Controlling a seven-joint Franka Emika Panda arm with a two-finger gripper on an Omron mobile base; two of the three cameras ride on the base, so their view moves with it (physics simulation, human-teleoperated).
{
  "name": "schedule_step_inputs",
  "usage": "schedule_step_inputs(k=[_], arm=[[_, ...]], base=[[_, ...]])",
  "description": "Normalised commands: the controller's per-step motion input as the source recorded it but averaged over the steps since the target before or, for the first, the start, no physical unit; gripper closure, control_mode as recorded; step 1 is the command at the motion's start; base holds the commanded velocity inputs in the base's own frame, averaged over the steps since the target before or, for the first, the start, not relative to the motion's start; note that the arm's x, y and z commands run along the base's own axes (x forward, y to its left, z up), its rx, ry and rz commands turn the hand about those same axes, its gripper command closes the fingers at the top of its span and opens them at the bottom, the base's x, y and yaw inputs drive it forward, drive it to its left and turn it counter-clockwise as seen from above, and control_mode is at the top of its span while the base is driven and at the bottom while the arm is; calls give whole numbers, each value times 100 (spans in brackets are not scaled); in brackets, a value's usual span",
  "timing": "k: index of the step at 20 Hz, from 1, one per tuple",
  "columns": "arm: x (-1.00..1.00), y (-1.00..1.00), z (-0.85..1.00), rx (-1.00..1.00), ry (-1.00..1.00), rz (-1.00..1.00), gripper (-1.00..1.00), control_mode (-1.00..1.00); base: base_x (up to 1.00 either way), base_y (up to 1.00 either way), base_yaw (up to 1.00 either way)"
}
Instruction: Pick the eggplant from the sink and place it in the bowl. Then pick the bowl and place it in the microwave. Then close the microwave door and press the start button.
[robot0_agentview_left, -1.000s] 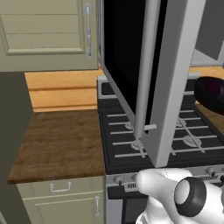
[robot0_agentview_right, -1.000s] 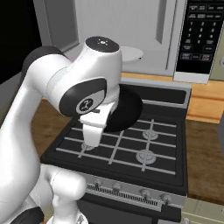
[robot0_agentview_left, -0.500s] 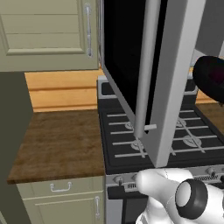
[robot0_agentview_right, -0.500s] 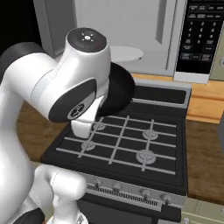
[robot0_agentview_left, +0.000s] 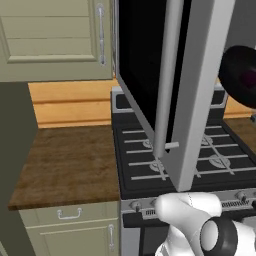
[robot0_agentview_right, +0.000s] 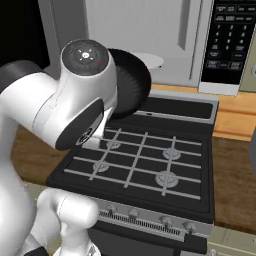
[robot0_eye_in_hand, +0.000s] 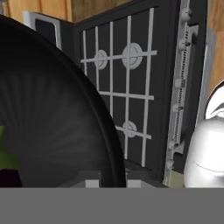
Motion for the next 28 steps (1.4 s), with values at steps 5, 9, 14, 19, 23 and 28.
schedule_step_inputs(k=[5,9,14,19,23,28], arm=[[76,2,7,0,15,-8,100,-100],[63,18,0,0,16,-4,100,-100],[24,0,10,0,-5,0,100,-100],[36,2,10,0,5,0,100,-100],[48,0,0,0,2,0,100,-100],[36,0,6,0,-1,0,100,-100]], base=[[0,0,0],[0,0,0],[0,0,0],[0,0,0],[0,0,0],[0,0,0]])
